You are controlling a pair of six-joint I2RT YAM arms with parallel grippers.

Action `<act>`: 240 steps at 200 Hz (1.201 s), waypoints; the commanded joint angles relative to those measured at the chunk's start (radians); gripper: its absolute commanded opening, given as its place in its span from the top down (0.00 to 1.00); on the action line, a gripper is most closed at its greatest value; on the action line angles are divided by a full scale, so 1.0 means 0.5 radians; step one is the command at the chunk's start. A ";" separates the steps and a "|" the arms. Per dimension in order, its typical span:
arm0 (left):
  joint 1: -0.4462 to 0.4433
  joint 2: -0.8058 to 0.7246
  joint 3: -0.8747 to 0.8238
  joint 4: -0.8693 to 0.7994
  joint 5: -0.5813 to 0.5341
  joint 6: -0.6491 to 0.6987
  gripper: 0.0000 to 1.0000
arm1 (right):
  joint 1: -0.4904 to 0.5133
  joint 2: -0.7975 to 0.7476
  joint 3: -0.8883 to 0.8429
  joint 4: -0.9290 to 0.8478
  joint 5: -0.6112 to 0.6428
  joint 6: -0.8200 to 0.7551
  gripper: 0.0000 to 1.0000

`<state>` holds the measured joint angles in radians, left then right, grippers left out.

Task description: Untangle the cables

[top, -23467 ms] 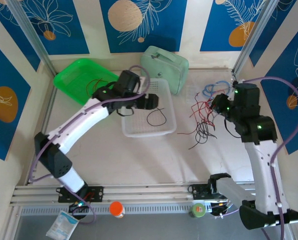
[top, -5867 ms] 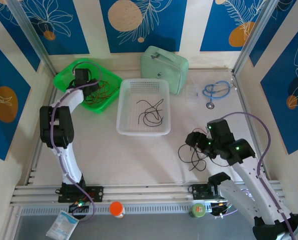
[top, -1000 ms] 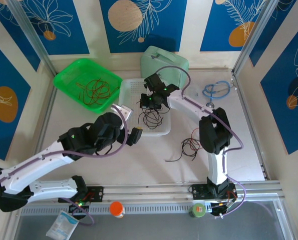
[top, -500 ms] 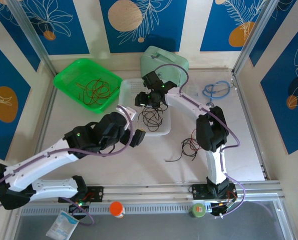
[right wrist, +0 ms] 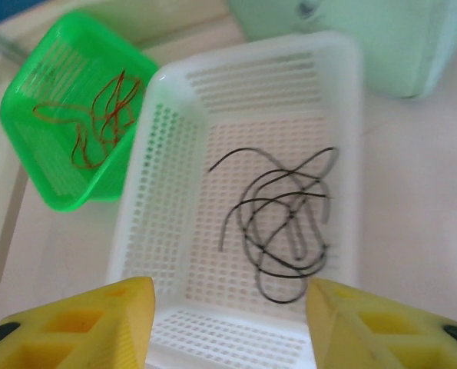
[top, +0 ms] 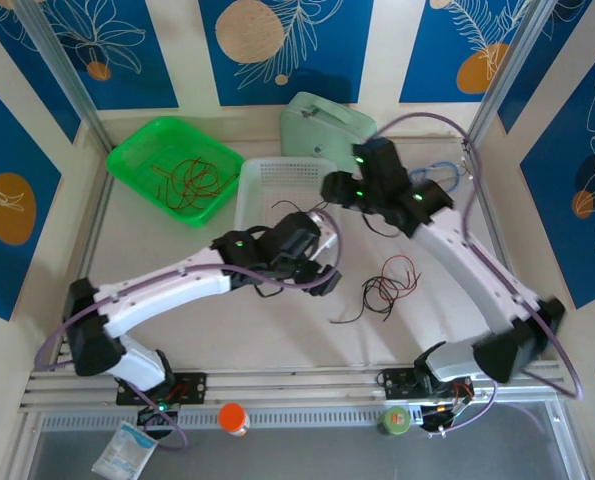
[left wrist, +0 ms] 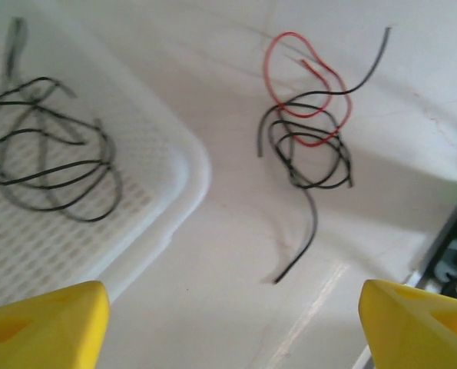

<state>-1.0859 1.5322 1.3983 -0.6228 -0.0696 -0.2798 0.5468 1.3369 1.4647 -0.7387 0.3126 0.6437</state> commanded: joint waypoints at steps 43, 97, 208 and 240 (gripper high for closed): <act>-0.068 0.766 0.618 0.080 0.398 0.098 0.32 | -0.455 -0.833 -0.455 -0.353 0.068 0.061 0.46; -0.068 1.307 1.133 -0.159 0.546 0.261 0.55 | -0.667 -1.082 -0.516 -0.544 -0.010 -0.011 0.46; -0.069 1.684 1.389 -0.325 0.141 0.366 0.57 | -0.719 -1.133 -0.551 -0.554 -0.101 -0.017 0.47; -0.067 1.724 1.392 -0.334 0.139 0.372 0.58 | -0.723 -1.137 -0.552 -0.547 -0.118 -0.017 0.47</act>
<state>-1.1160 2.3417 2.0769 -0.7269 0.0273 -0.1051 0.1818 0.7929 1.1893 -1.0344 0.3283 0.6540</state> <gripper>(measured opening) 0.424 0.532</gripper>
